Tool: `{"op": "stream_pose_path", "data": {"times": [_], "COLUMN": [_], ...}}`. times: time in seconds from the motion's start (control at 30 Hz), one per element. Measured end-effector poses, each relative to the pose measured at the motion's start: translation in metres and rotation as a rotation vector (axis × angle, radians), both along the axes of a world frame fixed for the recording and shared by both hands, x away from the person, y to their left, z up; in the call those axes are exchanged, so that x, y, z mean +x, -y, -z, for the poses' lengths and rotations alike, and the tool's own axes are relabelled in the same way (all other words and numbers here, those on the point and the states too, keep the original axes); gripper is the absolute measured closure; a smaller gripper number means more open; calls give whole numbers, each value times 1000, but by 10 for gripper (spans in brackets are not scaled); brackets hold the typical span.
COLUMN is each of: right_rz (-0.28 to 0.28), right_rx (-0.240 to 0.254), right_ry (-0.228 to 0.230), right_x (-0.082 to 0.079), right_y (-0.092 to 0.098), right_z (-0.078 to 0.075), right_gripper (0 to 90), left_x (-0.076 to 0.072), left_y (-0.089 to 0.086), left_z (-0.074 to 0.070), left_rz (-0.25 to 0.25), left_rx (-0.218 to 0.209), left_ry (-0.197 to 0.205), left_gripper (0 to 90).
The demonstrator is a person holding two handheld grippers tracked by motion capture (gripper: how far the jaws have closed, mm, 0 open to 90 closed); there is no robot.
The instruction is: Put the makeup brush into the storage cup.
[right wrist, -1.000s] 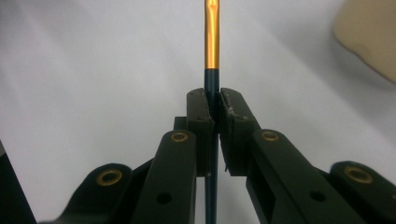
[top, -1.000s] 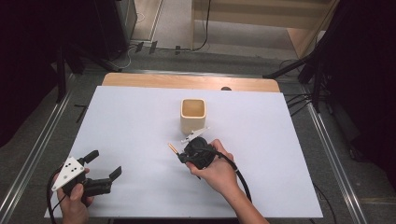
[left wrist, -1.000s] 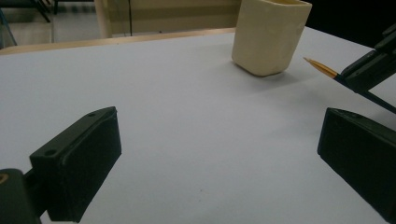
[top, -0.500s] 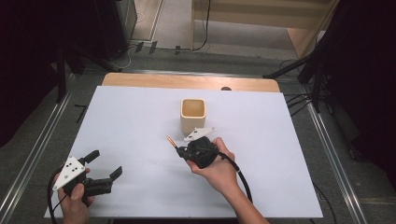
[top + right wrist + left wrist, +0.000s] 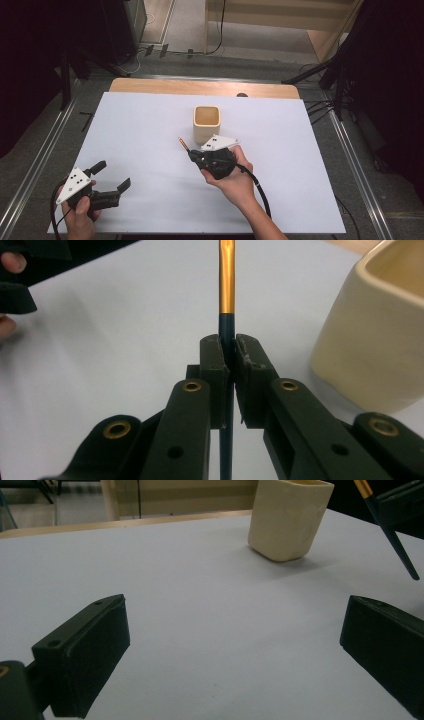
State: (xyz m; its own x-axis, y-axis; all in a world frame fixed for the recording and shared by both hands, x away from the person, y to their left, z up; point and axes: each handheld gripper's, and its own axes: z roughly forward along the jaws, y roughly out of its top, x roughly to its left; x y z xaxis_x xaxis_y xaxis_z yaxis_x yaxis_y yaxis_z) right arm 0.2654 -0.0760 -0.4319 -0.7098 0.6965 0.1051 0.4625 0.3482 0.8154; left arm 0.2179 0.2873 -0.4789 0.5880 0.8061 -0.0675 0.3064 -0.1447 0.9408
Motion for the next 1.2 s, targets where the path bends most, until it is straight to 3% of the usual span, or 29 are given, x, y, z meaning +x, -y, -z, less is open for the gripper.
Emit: {"op": "stream_pose_path", "data": {"times": [0.5,1.2], "right_rz": [54,91], "right_rx": [123,217], "right_ry": [145,253], "right_x": [-2,0], "right_y": [8,15], "right_z": [-10,-24], "right_gripper": [846,847], "left_x": [-1,-1], "left_y": [0,0], "left_z": [0,0], "left_rz": [-3,0], "left_rx": [-1,0], "left_ry": [0,0], "left_gripper": [0,0]}}
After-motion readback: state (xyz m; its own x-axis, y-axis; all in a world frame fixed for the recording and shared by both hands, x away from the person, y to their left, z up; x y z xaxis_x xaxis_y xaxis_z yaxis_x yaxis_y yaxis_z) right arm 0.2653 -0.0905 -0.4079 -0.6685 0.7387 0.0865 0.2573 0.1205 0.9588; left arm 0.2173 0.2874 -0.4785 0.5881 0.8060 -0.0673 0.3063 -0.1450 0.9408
